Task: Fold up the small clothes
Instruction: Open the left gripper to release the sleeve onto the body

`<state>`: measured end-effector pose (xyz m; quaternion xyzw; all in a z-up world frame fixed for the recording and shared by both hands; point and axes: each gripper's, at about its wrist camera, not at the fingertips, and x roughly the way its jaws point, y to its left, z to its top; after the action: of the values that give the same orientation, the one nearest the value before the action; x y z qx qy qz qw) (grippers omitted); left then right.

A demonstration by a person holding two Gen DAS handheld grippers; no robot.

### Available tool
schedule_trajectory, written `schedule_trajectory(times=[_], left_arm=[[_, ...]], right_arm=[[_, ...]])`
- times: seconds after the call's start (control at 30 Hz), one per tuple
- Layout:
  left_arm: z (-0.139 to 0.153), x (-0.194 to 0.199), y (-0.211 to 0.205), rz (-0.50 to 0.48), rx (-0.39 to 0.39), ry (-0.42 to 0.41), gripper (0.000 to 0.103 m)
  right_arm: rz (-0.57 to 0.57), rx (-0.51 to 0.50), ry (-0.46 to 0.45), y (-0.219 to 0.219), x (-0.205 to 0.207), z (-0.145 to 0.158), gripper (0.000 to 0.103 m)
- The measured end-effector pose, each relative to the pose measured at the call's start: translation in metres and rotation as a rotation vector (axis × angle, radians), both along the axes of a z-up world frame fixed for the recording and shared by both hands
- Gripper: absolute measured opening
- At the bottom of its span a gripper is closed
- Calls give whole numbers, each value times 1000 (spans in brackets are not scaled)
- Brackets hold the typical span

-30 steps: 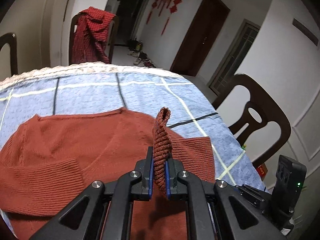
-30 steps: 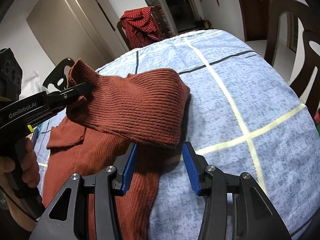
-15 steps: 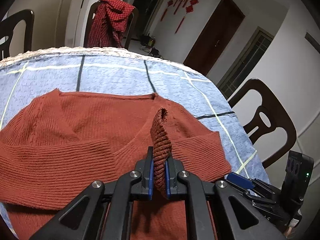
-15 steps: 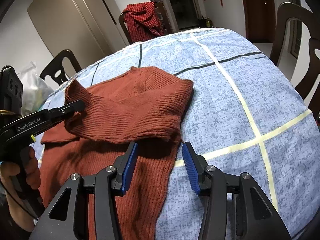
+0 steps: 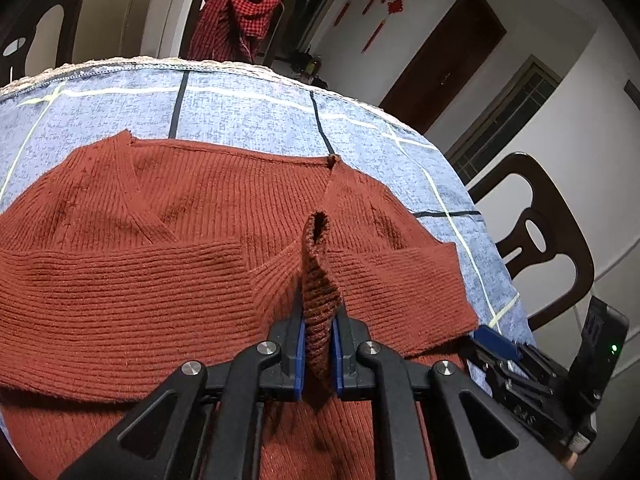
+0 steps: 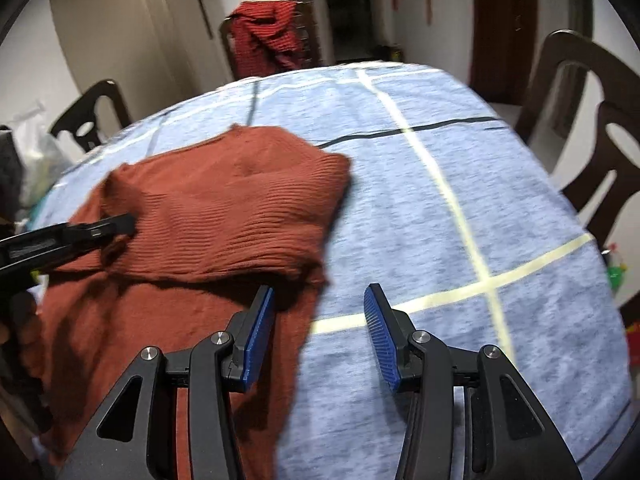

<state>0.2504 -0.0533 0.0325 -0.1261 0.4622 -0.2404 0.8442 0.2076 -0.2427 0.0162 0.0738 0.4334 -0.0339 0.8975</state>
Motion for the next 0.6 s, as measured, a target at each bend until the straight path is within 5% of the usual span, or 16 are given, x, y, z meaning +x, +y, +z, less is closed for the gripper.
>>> schedule_trajectory(times=[0.07, 0.33, 0.47, 0.6], left_arm=[[0, -2, 0, -5, -3, 11, 24], [8, -10, 19, 51, -15, 14, 24], [18, -13, 39, 140, -30, -1, 36], [31, -11, 61, 236, -82, -25, 37]], right_arm=[[-16, 13, -3, -6, -2, -1, 47], [-6, 23, -45, -9, -11, 6, 47], [50, -7, -43, 3, -4, 4, 47], [73, -84, -27, 15, 5, -1, 47]])
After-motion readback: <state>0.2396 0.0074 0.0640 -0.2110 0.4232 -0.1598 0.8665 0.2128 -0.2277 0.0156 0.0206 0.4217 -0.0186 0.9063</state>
